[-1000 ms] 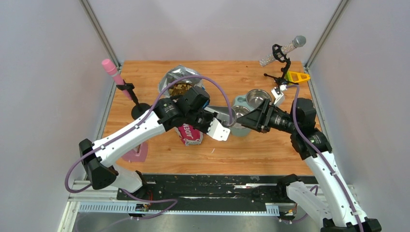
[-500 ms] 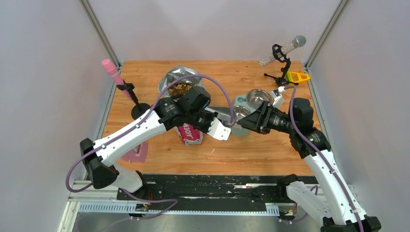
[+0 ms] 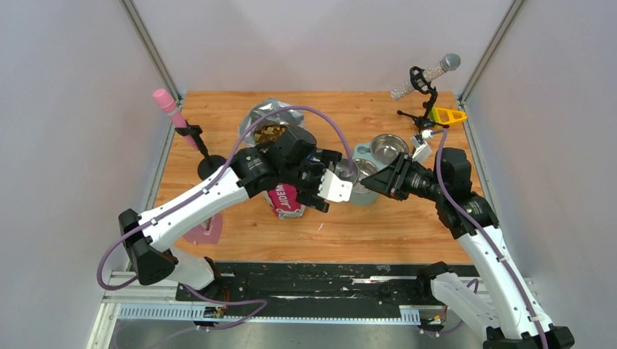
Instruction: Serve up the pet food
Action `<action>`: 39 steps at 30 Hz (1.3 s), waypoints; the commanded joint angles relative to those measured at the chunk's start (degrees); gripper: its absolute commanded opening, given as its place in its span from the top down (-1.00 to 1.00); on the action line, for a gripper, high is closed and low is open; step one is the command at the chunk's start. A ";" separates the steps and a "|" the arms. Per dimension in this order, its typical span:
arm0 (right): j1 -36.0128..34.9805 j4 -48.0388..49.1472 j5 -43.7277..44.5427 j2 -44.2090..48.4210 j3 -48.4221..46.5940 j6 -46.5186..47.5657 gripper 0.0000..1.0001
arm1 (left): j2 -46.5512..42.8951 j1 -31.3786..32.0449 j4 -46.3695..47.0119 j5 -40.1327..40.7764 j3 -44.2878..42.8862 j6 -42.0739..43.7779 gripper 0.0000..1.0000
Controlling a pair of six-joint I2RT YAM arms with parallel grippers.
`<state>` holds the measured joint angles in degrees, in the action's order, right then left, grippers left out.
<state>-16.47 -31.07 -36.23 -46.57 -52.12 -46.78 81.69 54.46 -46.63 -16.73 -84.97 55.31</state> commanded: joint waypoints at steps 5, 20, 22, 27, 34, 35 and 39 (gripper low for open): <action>-0.06 2.23 9.92 4.88 1.37 2.07 1.00 | -9.76 0.39 27.73 21.91 -2.67 -39.64 -1.00; -0.06 4.37 15.78 9.83 6.48 8.01 1.00 | -8.44 -23.56 5.76 50.37 -6.29 -76.25 -1.00; -0.06 4.61 15.31 9.74 6.63 8.28 1.00 | -7.58 -28.31 3.64 48.37 -6.18 -78.14 -1.00; -0.11 5.34 15.17 9.77 8.00 8.93 1.00 | -5.02 -35.66 4.46 40.72 -2.30 -79.63 -1.00; -0.05 6.09 15.82 9.46 8.45 9.48 1.00 | -1.13 -38.25 7.70 27.52 1.08 -79.62 -1.00; -0.05 6.16 16.03 9.45 8.62 9.44 1.00 | -0.16 -38.27 8.07 27.27 1.24 -79.93 -1.00; -0.05 6.20 16.01 8.87 9.28 9.17 1.00 | 3.23 -38.54 8.12 24.45 0.18 -80.42 -0.87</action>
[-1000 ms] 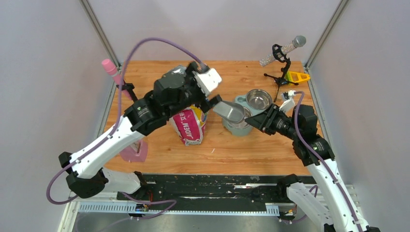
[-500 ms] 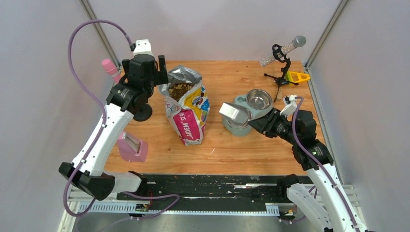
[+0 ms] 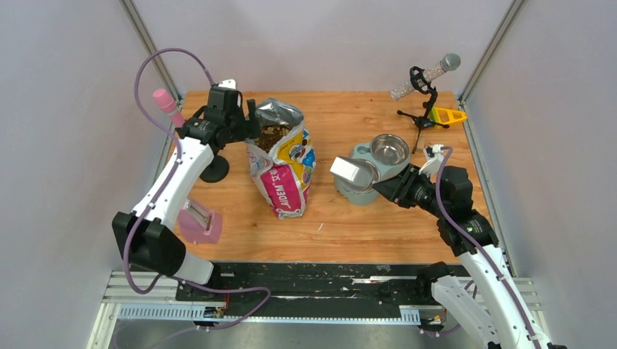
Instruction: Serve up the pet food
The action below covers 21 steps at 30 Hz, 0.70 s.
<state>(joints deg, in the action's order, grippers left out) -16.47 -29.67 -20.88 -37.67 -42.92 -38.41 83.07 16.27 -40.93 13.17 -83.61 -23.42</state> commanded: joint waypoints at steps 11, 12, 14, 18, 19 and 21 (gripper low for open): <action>-0.13 4.45 3.62 0.70 -0.50 3.52 1.00 | 6.19 -0.37 -3.73 -6.25 -8.58 -2.07 1.00; -0.10 4.37 4.03 0.69 -0.64 3.67 1.00 | 5.50 -0.36 -3.59 -4.54 -9.07 -1.58 1.00; -0.10 4.36 4.98 0.86 -0.91 4.18 1.00 | 3.03 -0.36 -1.77 -4.16 -10.12 0.45 1.00; -0.12 4.02 6.10 1.24 -1.90 4.97 1.00 | -0.31 -0.30 0.41 -3.92 -15.17 4.89 1.00; -0.13 4.01 6.12 1.30 -2.18 5.10 1.00 | -0.26 -0.24 0.04 -3.93 -16.27 6.11 1.00; -0.07 4.01 6.20 1.54 -2.74 5.10 1.00 | 0.84 0.15 -1.71 -4.37 -20.21 7.95 1.00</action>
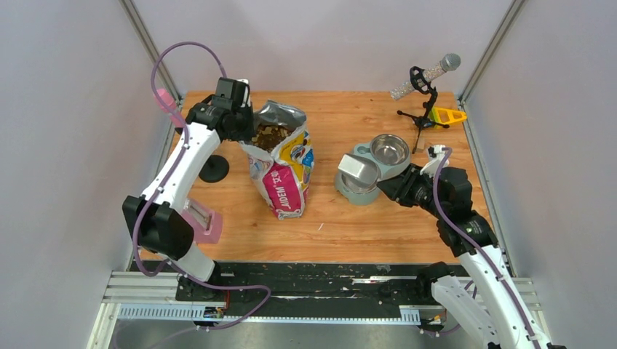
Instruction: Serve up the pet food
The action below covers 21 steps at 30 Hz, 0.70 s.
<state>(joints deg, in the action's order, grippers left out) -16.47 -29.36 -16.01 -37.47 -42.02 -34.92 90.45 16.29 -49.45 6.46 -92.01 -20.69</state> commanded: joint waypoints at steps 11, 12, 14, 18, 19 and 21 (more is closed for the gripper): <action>-0.10 4.54 -0.77 -0.94 -12.21 -1.24 1.00 | 4.64 10.36 1.00 7.70 -32.28 12.95 1.00; -0.06 4.68 -1.68 -1.74 -13.11 -1.81 1.00 | 5.04 12.45 1.10 8.70 -32.23 13.17 1.00; -0.06 4.71 -5.34 -3.73 -14.95 -3.40 1.00 | 6.14 16.21 1.51 13.36 -31.39 13.18 1.00; -0.12 1.61 -16.74 -9.89 -20.54 -6.60 1.00 | 7.18 23.18 3.48 20.65 -27.53 13.95 1.00; -0.07 -0.18 -18.89 -11.75 -22.21 -7.32 1.00 | 7.03 24.38 3.84 20.37 -26.96 13.03 1.00; -0.22 -3.66 -22.31 -14.94 -25.06 -8.76 1.00 | 6.62 25.67 5.12 18.88 -25.17 11.61 1.00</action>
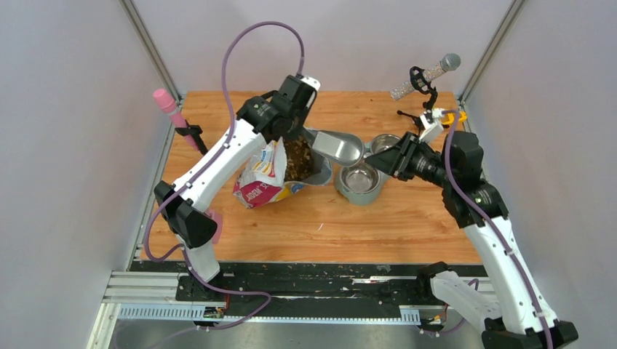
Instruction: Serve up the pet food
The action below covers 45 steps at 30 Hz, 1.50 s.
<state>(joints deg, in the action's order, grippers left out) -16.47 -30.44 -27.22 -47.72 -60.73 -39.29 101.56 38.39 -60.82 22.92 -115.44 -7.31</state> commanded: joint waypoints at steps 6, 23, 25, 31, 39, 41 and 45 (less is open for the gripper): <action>-1.45 -15.54 -6.48 -10.11 -9.36 -6.10 1.00 | -6.15 8.16 20.41 3.48 2.85 -3.20 1.00; -11.91 -28.02 26.25 -21.50 -10.08 -3.13 1.00 | -7.36 18.28 22.54 3.28 9.21 -10.21 1.00; -13.64 -21.03 23.79 -22.50 -6.16 -4.29 1.00 | -7.52 18.71 23.34 3.19 9.93 -10.72 1.00; -18.29 5.82 18.30 -22.31 4.31 -6.50 1.00 | -7.84 19.00 22.95 2.94 9.89 -13.27 1.00; -18.42 42.98 17.46 -16.30 20.16 -14.79 1.00 | -9.27 19.09 21.23 5.97 10.12 -13.74 1.00; -18.42 47.45 17.62 -14.40 22.46 -15.75 1.00 | -10.33 19.02 21.13 7.51 10.97 -13.32 1.00; -18.41 50.31 18.45 -9.89 25.16 -16.70 1.00 | -11.37 19.05 21.26 10.80 11.68 -12.50 1.00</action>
<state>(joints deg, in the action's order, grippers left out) -34.65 -2.74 -9.39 -63.57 -35.77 -51.16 98.89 56.25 -47.35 29.41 -101.58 -17.85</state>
